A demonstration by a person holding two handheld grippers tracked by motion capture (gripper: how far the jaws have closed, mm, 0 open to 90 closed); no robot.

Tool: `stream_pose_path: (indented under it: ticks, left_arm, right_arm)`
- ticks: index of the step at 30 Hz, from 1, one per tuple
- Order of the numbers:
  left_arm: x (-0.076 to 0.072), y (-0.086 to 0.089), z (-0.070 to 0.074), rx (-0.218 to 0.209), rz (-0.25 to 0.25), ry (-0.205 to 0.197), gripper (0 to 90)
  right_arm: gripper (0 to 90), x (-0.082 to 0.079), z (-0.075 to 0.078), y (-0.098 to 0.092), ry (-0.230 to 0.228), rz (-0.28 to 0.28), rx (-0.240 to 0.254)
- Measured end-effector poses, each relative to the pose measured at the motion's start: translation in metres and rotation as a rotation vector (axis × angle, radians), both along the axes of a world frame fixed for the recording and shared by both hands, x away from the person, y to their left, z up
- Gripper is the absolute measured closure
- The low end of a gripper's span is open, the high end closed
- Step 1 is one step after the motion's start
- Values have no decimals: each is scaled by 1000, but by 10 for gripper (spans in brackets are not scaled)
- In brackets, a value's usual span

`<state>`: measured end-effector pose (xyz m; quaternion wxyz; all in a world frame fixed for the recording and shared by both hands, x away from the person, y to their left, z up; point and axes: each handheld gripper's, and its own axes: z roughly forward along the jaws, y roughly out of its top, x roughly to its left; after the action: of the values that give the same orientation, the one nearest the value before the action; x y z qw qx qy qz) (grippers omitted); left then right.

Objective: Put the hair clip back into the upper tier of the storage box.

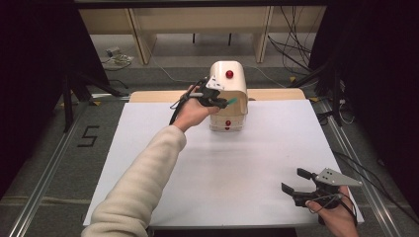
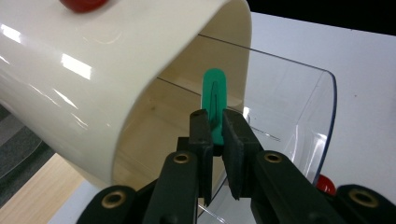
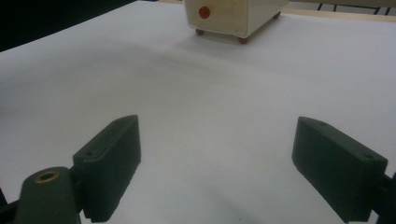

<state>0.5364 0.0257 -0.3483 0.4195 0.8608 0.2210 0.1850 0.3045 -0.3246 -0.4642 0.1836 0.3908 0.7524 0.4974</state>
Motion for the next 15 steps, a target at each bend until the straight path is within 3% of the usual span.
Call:
stream_pose_path:
  ticks: [15]
  left_arm:
    - [-15, 4, 14, -48, -5, -2, 695]
  right_arm:
    - [163, 0, 0, 0, -3, -2, -5]
